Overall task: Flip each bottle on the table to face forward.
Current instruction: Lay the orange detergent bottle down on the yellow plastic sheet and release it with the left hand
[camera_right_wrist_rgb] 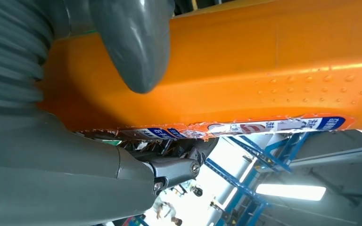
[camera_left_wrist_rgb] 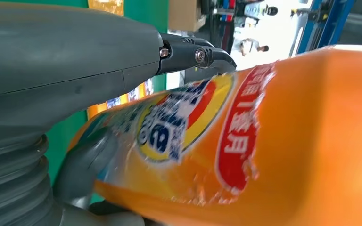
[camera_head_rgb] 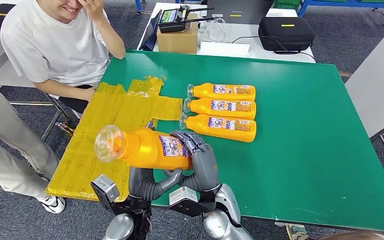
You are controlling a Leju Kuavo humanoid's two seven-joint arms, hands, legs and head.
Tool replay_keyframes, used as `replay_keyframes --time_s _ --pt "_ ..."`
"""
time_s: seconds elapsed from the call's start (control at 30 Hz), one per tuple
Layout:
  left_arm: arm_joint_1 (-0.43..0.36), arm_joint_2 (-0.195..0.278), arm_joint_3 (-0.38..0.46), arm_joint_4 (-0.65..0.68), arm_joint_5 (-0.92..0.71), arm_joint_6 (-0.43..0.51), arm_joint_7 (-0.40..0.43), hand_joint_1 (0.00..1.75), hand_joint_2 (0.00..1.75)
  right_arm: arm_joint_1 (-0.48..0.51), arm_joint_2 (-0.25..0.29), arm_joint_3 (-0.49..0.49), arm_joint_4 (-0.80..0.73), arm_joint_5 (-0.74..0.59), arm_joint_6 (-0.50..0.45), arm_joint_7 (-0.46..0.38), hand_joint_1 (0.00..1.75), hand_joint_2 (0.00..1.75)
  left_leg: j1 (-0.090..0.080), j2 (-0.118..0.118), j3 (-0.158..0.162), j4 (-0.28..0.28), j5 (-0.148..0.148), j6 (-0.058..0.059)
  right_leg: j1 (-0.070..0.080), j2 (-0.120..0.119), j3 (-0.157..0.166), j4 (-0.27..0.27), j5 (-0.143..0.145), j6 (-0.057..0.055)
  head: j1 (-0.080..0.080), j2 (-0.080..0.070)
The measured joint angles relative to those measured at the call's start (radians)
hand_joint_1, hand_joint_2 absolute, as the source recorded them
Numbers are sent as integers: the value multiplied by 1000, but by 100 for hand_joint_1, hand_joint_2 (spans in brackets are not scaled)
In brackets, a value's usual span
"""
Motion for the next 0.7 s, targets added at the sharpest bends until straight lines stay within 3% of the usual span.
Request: replay_keyframes --time_s 0.37,0.5,0.7 --pt "-1 0 9 -53 24 18 -9 3 175 5 -2 26 36 15 -2 1 175 175 0 0 0 0 0 0 0 0 0 0 0 0 0 0" --pt "-1 0 12 -59 133 -34 45 169 175 6 -2 35 51 33 -21 0 175 175 0 0 0 0 0 0 0 0 0 0 0 0 0 0" --pt "-1 0 17 -59 266 -125 106 175 175 11 -3 41 75 36 -31 2 175 175 0 0 0 0 0 0 0 0 0 0 0 0 0 0"
